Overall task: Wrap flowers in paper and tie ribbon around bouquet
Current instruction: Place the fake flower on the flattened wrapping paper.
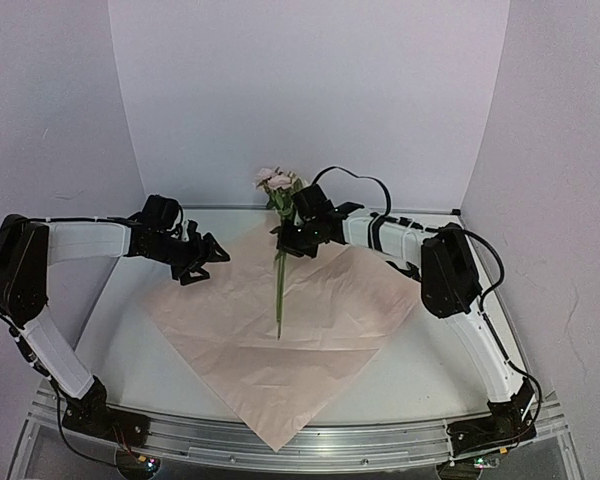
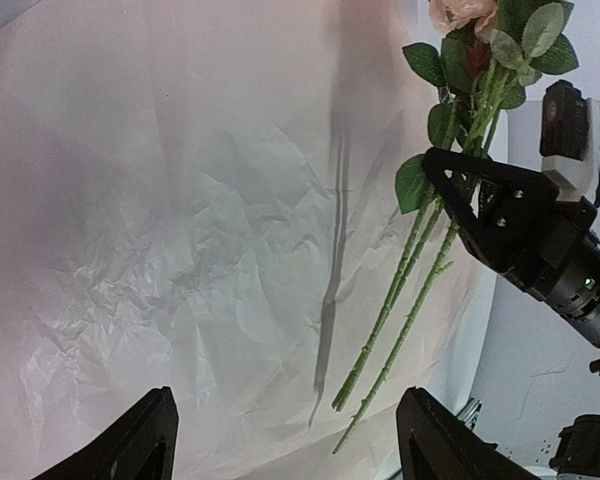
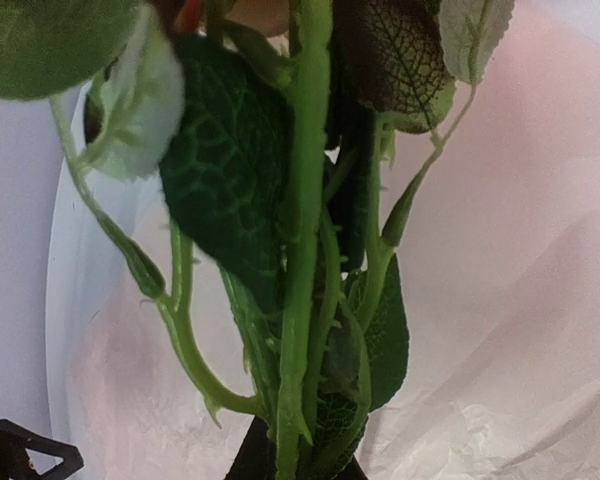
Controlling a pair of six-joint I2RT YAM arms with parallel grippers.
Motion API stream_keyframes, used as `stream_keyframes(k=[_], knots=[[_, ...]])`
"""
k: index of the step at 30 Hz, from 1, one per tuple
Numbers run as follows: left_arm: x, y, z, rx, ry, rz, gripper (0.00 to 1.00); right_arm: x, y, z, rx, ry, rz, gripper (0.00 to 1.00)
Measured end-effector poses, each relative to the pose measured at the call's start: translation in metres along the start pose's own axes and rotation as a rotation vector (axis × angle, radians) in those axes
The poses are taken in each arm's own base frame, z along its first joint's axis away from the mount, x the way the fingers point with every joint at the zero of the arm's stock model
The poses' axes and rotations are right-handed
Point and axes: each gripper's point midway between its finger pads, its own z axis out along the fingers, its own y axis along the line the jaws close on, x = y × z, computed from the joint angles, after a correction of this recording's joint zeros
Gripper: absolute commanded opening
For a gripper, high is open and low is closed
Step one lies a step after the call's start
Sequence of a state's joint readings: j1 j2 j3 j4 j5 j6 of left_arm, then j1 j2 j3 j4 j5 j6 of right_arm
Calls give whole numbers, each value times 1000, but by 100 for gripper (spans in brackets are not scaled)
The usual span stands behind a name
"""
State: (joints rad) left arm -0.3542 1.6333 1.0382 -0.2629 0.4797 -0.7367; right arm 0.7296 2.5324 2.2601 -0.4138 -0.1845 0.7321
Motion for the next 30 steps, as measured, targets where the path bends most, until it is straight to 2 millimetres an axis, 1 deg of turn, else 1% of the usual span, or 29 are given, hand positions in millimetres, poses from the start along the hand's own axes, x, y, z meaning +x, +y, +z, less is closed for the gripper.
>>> stream_keyframes(k=[3,8,13,17,19,22,27,30], knots=[[0,0,0,0,0,4,78,6,-4,7,-1,19,23,0],[0,0,0,0,-1,3,77,7,0,8,-20,25,58,0],[-3,2,-1,-2,-6,-2,77,8,4,8,-40,34,80,15],[-5,4,-2,-3,-12,-7,77,10,5,8,-48,43,77,17],[-6,5,-3,-4,-14,-10,77,10,5,7,-49,47,73,22],[-7,6,-3,-5,-16,-12,77,12,5,7,-49,54,61,27],[-8,9,-2,-11,-14,-19,77,15,3,7,-43,67,48,47],[-7,11,0,-14,-8,-23,77,17,4,7,-46,76,46,54]])
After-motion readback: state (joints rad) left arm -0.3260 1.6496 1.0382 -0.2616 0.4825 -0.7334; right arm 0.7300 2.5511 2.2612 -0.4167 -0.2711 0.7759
